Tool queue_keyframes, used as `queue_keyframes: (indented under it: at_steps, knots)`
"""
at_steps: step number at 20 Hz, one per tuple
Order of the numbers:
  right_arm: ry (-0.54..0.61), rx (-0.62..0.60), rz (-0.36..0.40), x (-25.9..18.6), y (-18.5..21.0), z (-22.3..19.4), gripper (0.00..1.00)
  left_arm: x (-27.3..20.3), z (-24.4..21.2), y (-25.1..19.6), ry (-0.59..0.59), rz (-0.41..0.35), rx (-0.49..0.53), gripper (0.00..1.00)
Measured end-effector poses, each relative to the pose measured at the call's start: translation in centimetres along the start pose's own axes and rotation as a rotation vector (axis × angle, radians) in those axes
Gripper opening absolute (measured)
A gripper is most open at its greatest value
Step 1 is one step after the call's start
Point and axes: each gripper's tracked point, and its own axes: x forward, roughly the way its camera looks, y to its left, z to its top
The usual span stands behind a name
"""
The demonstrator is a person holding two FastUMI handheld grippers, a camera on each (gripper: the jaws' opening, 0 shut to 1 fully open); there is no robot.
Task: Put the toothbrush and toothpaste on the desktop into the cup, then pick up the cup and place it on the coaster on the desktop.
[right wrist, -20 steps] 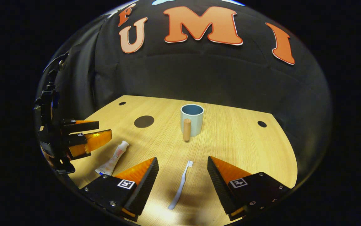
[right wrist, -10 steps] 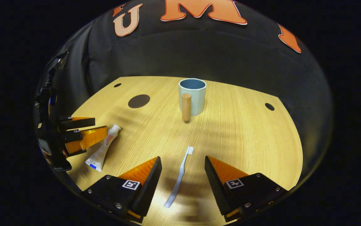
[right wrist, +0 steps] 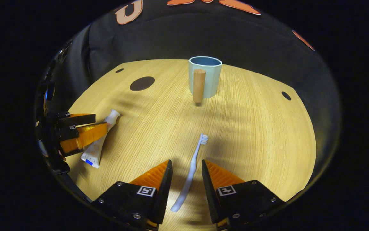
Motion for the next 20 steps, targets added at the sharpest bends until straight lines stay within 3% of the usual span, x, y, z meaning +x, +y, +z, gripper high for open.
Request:
queue_keyframes:
  at_steps: [4,7,8,10,11,14,17,18,20]
  knots:
    - [0.036,0.015,0.003,0.4,0.4,0.2,0.47,-0.1,-0.3,-0.8,0.046,-0.014,0.003,0.75]
    - [0.056,0.022,-0.004,0.5,0.1,0.2,0.35,-0.4,-0.3,-1.0,0.079,-0.009,0.0,0.62]
    - [0.056,0.025,-0.011,0.6,-0.1,0.2,0.32,-0.6,-0.1,-1.0,0.083,-0.003,-0.001,0.54]
    - [0.058,0.032,-0.031,0.6,-0.7,0.3,0.17,-1.1,1.1,-0.9,0.072,0.004,-0.002,0.5]
    - [0.058,0.034,-0.032,0.5,-0.8,0.1,0.11,-1.0,1.5,-0.9,0.067,0.012,0.0,0.43]
    - [0.053,0.032,-0.027,0.5,-0.9,0.1,0.06,-0.8,3.8,-1.0,0.055,0.012,-0.003,0.27]
    - [0.046,0.038,-0.014,0.6,-0.7,0.2,0.05,-0.4,7.4,-0.6,0.022,0.019,-0.006,0.24]
    - [0.04,0.037,-0.013,0.6,-0.7,0.3,0.05,-0.2,8.7,-0.2,0.013,0.027,-0.004,0.17]
    - [0.026,0.032,-0.016,0.4,-0.7,0.6,0.05,0.0,7.9,0.9,-0.001,0.021,-0.002,0.13]
